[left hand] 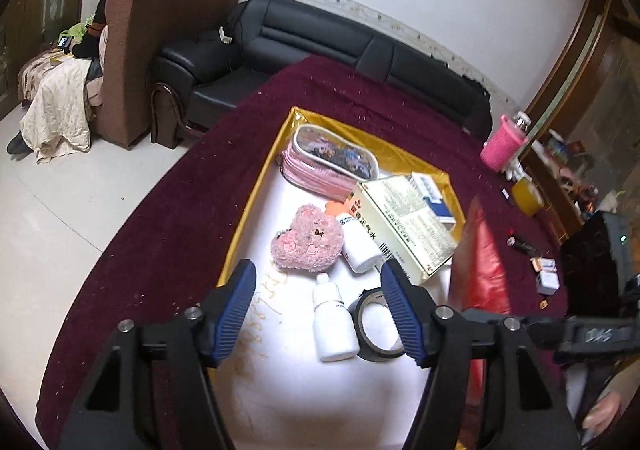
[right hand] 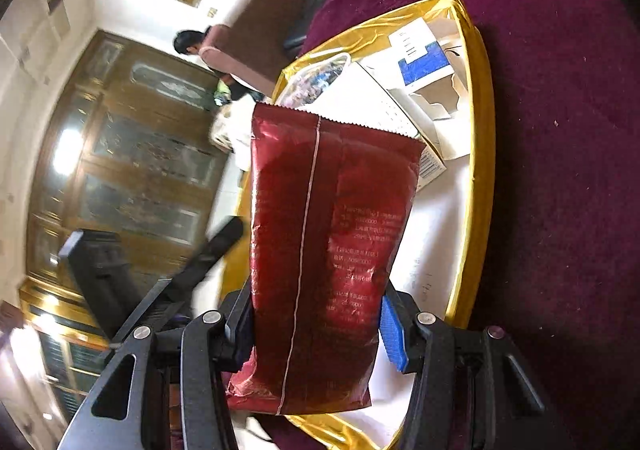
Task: Organize objects
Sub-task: 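Place the bottle with the left tool while the right tool places the red packet in the tray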
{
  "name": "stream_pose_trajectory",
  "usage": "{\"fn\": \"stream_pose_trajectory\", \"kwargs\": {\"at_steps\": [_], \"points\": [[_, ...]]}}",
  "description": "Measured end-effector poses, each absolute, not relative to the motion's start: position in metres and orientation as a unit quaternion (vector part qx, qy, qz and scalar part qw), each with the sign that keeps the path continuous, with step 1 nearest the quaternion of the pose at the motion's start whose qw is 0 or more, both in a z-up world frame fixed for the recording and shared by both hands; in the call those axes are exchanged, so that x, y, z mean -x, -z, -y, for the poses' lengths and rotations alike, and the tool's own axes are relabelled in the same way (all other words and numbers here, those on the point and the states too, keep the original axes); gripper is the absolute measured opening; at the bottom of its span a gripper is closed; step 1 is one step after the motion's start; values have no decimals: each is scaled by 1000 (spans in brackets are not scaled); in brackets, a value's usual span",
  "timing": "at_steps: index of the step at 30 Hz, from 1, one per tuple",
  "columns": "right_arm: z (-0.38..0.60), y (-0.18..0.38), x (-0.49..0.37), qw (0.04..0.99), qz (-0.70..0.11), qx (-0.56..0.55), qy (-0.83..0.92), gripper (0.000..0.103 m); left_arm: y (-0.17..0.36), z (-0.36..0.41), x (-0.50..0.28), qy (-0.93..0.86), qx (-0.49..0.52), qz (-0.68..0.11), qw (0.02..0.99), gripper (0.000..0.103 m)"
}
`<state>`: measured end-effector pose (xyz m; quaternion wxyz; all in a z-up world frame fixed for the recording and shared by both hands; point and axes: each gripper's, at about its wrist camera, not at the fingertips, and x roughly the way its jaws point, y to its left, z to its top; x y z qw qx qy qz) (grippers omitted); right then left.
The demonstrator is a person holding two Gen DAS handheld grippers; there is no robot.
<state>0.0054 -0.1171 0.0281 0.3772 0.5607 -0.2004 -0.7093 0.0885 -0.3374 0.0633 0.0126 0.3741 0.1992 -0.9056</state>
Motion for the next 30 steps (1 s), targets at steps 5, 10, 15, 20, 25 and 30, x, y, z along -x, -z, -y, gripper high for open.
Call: {"fn": "stream_pose_trajectory", "kwargs": {"at_steps": [5,10,15,20,25,30], "points": [[131,-34,-7,357,135,-561,734,57,-62,342,-96,903,-374,-211,13,65],[146,-34,-16,324,57,-563,758,57,-57,344,-102,900,-377,-218,12,69],[142,-29,-27,300,7,-556,775,62,-64,344,-114,904,-368,-218,13,76],[136,-37,-40,299,9,-540,786,78,-77,340,-126,915,-351,-195,31,84],[122,-56,-50,308,35,-501,808,87,-81,342,-131,912,-351,-209,35,87],[92,-73,-56,300,70,-464,830,95,-83,338,-135,909,-354,-215,41,87]]}}
